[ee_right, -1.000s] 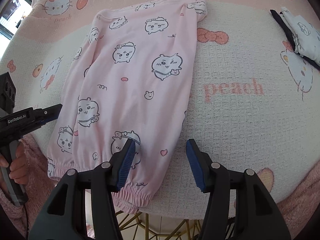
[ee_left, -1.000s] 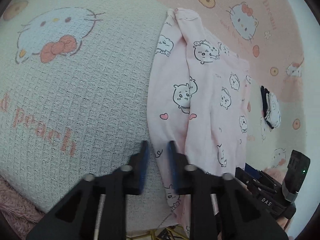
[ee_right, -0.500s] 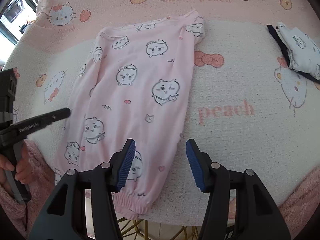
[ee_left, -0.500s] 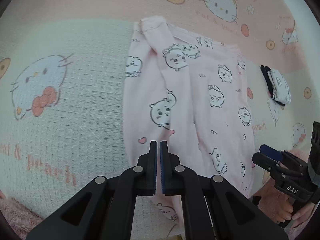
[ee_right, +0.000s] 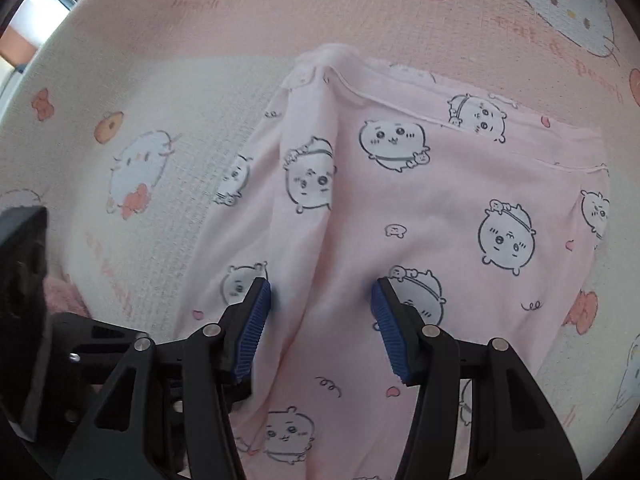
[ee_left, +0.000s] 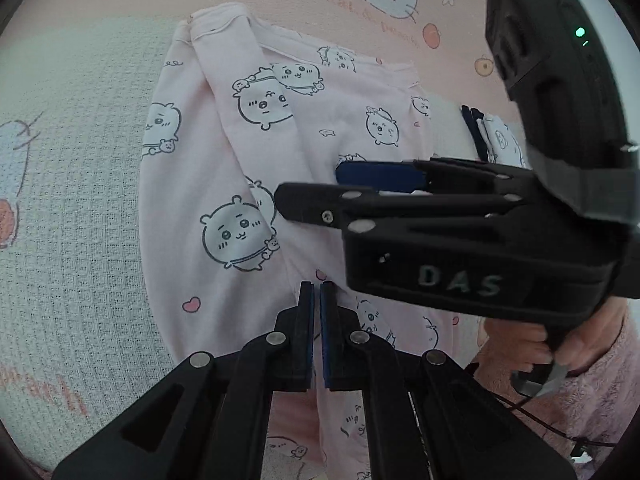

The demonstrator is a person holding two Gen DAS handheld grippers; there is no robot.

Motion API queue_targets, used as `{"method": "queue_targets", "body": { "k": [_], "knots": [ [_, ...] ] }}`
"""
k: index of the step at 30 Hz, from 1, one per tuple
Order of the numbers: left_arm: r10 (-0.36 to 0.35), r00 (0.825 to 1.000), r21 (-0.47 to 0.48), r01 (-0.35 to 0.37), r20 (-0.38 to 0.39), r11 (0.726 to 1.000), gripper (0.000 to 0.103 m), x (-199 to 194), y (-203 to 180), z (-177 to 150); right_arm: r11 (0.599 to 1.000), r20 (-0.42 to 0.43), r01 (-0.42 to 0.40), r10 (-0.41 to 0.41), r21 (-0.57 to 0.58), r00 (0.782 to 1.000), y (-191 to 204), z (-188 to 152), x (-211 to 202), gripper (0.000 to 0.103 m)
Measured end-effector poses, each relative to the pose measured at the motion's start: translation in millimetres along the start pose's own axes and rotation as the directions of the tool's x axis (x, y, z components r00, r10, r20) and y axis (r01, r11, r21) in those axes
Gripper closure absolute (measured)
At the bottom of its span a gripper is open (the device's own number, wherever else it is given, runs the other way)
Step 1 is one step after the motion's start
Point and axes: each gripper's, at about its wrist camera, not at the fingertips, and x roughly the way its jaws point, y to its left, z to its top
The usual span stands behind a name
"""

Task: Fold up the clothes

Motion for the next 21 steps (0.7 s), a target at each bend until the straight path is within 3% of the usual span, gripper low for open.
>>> {"method": "queue_targets", "body": {
  "k": [1,3,4,5,10,15,17,19,21],
  "knots": [
    [-0.010,1.000,-0.023,0.010,0.004,1.000,0.096,-1.9,4.8,0.1,1.000,0.008,-0.014,0.014,0.012,1.000,-5.0,-2.1,-0.9,0.049],
    [-0.033,0.999,-0.078,0.034,0.013,0.996,0.082,-2.6,15.7,2.8,0.998,0.023,-0.040,0.039,0.039,0.999,-15.4,-6.3,-2.9,0.050],
    [-0.044,0.999,-0.105,0.046,0.017,0.993,0.068,-2.9,21.2,4.1,0.997,0.027,-0.051,0.049,0.062,0.998,-21.6,-8.8,-4.1,0.050],
    [-0.055,0.998,-0.132,0.058,0.022,0.990,0.061,-3.2,26.6,5.4,0.995,0.032,-0.064,0.061,0.082,0.998,-27.5,-11.2,-5.0,0.050],
    [-0.048,0.997,-0.108,0.053,0.053,0.993,0.059,-4.1,22.4,13.4,0.973,0.086,-0.168,0.156,0.157,0.984,-46.7,-21.2,-7.8,0.051],
    [-0.075,0.996,-0.053,0.078,0.049,0.996,0.059,-0.1,10.1,13.3,0.917,0.178,-0.276,0.232,0.289,0.956,-75.1,-41.0,-29.5,0.050],
    [-0.198,0.979,-0.095,0.201,0.043,0.975,0.060,6.9,12.9,13.3,0.898,0.206,-0.279,0.218,0.342,0.954,-87.3,-57.6,-43.7,0.049],
    [-0.322,0.946,-0.164,0.325,0.047,0.931,0.060,14.0,20.1,12.4,0.899,0.196,-0.250,0.189,0.360,0.962,-97.7,-77.8,-58.8,0.049],
    [-0.369,0.927,-0.240,0.373,0.065,0.896,0.060,18.3,32.1,9.9,0.917,0.172,-0.178,0.123,0.356,0.977,-102.8,-94.9,-71.1,0.049]
  ]
}}
